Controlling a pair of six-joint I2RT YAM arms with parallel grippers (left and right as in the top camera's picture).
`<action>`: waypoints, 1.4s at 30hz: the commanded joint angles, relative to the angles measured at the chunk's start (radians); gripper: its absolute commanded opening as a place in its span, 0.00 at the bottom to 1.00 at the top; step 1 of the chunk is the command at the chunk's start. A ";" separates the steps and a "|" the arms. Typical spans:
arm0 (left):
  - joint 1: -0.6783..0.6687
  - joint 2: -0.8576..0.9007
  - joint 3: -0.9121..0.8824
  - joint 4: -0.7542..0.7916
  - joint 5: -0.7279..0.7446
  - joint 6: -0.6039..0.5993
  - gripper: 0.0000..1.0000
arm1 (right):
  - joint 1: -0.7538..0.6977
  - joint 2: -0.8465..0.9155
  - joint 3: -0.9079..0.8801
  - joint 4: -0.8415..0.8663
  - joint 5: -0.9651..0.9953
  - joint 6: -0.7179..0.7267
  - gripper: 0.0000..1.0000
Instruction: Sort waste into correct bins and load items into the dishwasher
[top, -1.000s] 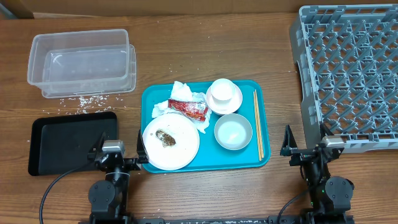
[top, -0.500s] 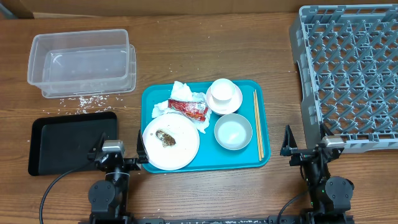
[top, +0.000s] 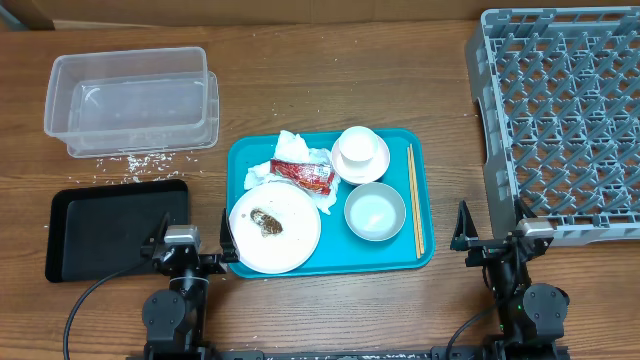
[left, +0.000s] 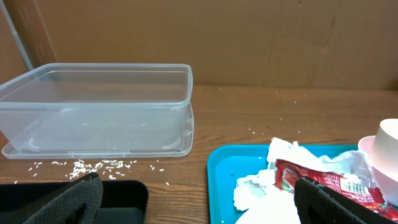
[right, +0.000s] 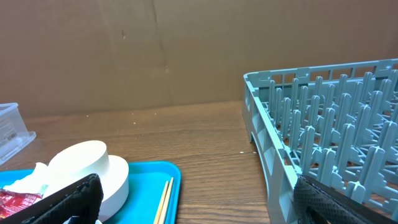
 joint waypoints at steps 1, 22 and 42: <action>0.004 -0.010 -0.007 0.005 0.011 0.026 1.00 | -0.003 -0.008 -0.010 0.006 0.005 0.001 1.00; 0.004 -0.010 -0.007 0.005 0.011 0.026 1.00 | -0.003 -0.008 -0.010 0.006 0.005 0.001 1.00; 0.004 -0.010 -0.007 0.019 -0.116 0.071 1.00 | -0.003 -0.008 -0.010 0.006 0.005 0.002 1.00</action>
